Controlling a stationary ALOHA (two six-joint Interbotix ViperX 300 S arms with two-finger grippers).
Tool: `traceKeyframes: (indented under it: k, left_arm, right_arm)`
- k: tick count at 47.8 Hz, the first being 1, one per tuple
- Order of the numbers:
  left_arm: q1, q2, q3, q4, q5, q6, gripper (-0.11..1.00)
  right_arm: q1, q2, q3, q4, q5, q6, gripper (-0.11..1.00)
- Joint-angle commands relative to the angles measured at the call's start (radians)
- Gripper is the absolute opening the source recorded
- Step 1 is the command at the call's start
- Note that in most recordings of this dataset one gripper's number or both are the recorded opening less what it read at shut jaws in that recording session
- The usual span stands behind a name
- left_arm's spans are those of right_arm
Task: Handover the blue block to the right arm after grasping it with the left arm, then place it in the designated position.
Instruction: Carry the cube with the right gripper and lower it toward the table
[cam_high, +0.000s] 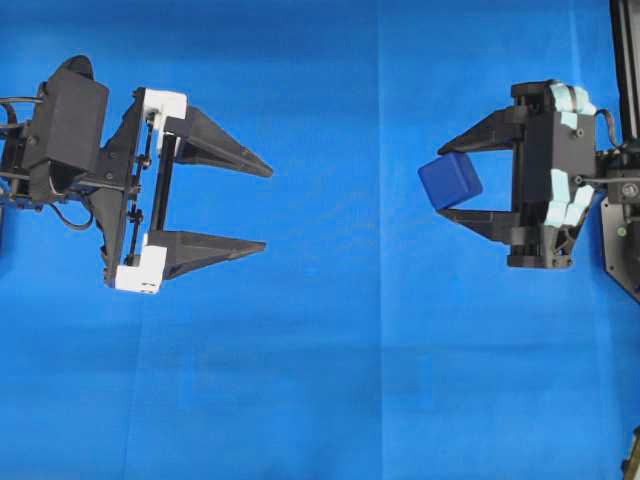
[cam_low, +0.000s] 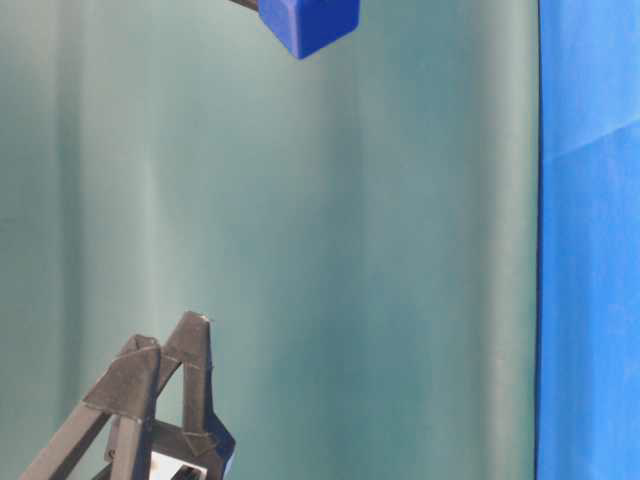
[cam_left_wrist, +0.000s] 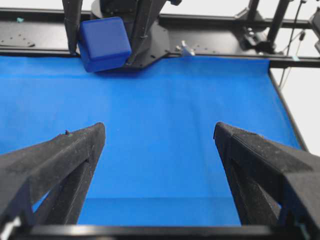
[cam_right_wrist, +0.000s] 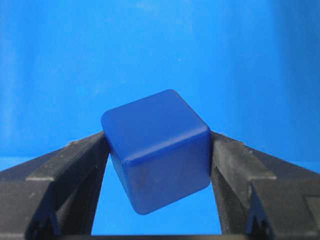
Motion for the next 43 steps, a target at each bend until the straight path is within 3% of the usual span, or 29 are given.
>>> traceKeyframes:
  k: [1,20,43]
  left_arm:
    - [-0.002,-0.005,-0.021,0.003,-0.005,0.000,0.93]
    - [-0.002,-0.005,-0.021,0.002,-0.005,0.000,0.93]
    - [-0.002,-0.005,-0.021,0.002,-0.003,-0.002,0.93]
  right_arm:
    - [0.002,-0.003,-0.017,0.002,-0.006,0.002,0.47]
    - [0.002,0.083,-0.009,0.002,-0.103,0.006,0.47]
    - [-0.031,0.399,-0.038,0.002,-0.377,0.107,0.47]
